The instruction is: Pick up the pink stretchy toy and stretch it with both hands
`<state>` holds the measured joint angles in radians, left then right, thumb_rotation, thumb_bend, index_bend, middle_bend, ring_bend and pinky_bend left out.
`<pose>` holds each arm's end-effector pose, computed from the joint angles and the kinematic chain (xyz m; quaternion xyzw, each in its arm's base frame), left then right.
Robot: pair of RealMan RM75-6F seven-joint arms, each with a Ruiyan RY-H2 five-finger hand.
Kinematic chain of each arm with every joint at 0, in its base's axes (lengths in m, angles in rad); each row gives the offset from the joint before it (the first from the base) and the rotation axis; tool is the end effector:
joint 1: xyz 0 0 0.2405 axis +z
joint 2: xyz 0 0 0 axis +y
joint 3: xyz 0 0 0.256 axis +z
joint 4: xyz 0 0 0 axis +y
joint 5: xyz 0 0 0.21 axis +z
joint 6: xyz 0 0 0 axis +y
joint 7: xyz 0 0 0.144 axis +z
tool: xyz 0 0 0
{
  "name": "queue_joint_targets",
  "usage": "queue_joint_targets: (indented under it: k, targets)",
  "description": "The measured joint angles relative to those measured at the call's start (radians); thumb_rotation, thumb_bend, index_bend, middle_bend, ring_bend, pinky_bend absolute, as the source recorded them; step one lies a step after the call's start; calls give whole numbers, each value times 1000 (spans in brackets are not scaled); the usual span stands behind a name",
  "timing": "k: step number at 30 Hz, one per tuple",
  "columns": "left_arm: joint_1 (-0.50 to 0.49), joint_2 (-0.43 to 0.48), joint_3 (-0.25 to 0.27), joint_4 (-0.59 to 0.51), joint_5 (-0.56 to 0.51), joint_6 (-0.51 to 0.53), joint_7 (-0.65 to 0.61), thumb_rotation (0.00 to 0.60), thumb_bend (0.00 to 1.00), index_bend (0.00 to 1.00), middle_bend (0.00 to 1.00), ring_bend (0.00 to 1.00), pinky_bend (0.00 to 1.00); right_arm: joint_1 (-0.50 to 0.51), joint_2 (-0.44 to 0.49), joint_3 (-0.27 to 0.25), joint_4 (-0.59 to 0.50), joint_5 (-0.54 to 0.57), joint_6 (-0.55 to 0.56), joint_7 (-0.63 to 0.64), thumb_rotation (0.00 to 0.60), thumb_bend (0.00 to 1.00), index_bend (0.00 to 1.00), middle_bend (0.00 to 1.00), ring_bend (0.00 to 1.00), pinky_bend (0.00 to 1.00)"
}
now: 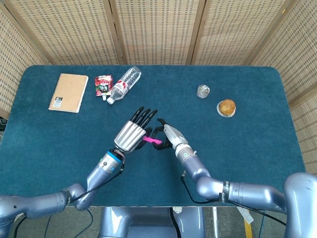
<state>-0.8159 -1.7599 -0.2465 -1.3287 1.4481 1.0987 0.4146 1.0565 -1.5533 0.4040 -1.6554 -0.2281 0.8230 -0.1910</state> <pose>-0.0613 0.3392 -0.0436 -0.7575 -0.1955 -0.4828 0.3934 -0.0388 -0.3655 -0.0344 0.5470 -0.7083 0.3721 0.2463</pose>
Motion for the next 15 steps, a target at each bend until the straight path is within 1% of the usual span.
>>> queue_joint_targets:
  k: [6, 15]
  targets:
    - [-2, -4, 5, 3, 0, 7, -21, 600, 342, 632, 0, 0, 0, 2, 1, -7, 3, -1, -1, 8, 600, 576, 708, 54, 0, 0]
    - [-5, -20, 9, 16, -13, 19, -26, 600, 409, 790, 0, 0, 0, 5, 6, -17, 1, -7, -4, 20, 600, 576, 709, 54, 0, 0]
